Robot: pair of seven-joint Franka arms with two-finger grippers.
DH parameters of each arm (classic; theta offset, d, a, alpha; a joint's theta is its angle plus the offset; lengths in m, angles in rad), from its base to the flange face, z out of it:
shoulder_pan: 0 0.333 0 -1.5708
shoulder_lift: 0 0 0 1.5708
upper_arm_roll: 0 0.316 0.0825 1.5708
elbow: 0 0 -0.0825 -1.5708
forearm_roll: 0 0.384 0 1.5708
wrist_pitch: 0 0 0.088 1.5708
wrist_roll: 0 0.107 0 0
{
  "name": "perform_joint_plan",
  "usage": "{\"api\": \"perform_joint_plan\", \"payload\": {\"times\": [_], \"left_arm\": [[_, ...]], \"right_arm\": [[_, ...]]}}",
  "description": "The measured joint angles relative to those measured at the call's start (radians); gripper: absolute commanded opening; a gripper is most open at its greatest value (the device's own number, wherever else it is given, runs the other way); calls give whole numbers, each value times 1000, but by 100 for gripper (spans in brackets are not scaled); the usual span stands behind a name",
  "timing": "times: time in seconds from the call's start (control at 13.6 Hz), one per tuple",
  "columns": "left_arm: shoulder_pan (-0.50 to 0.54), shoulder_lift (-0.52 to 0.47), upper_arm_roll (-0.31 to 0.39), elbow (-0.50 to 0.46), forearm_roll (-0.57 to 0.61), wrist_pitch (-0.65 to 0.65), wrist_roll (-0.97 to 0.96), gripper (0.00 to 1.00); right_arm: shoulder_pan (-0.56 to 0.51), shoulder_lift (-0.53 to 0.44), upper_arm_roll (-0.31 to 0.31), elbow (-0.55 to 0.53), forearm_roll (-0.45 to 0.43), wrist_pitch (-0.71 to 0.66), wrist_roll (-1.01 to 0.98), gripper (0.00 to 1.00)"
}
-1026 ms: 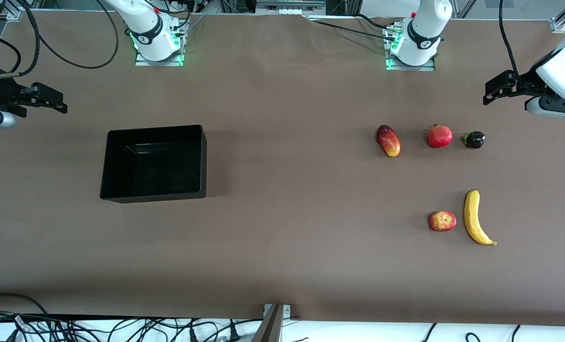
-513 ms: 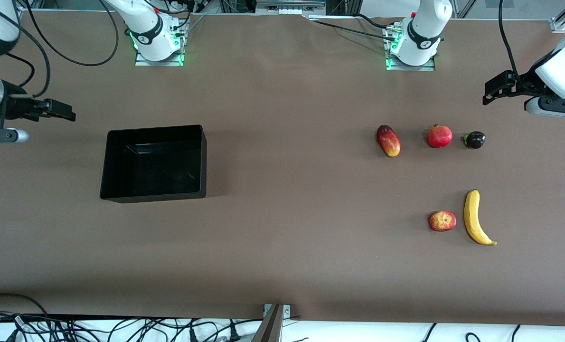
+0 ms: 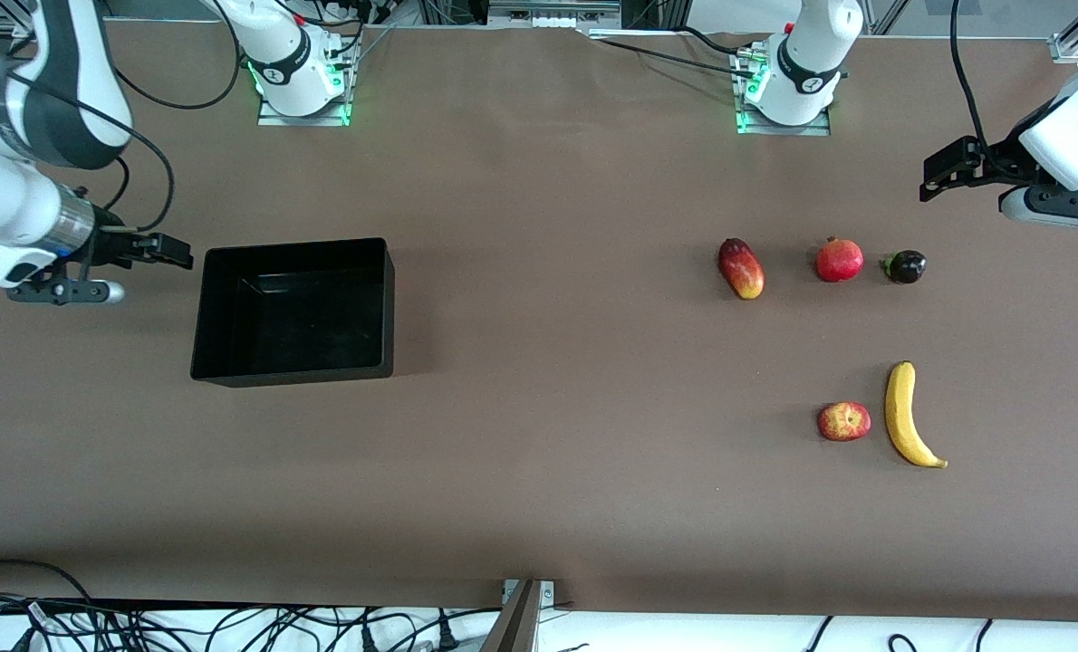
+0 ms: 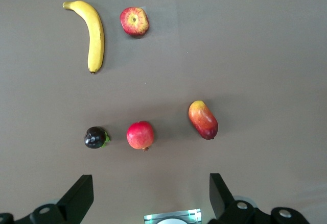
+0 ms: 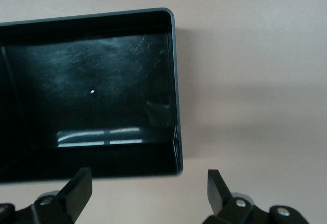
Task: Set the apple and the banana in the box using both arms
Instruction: 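Reach the right gripper to the box rim while the left gripper reaches the apple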
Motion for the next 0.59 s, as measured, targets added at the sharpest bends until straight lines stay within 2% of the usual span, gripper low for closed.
{"api": "perform_joint_plan", "payload": {"times": [0.15,0.29,0.59], "left_arm": [[-1,15,-1,0,0,13,0,100],[-2,33,-2,0,0,36,0,100],[-3,124,-5,-4,0,168,-13,100]], "right_arm": [[0,1,0,-141,0,203,-21,100],[0,5,0,-242,0,331,-33,100],[0,19,-38,-312,0,452,-108,100]]}}
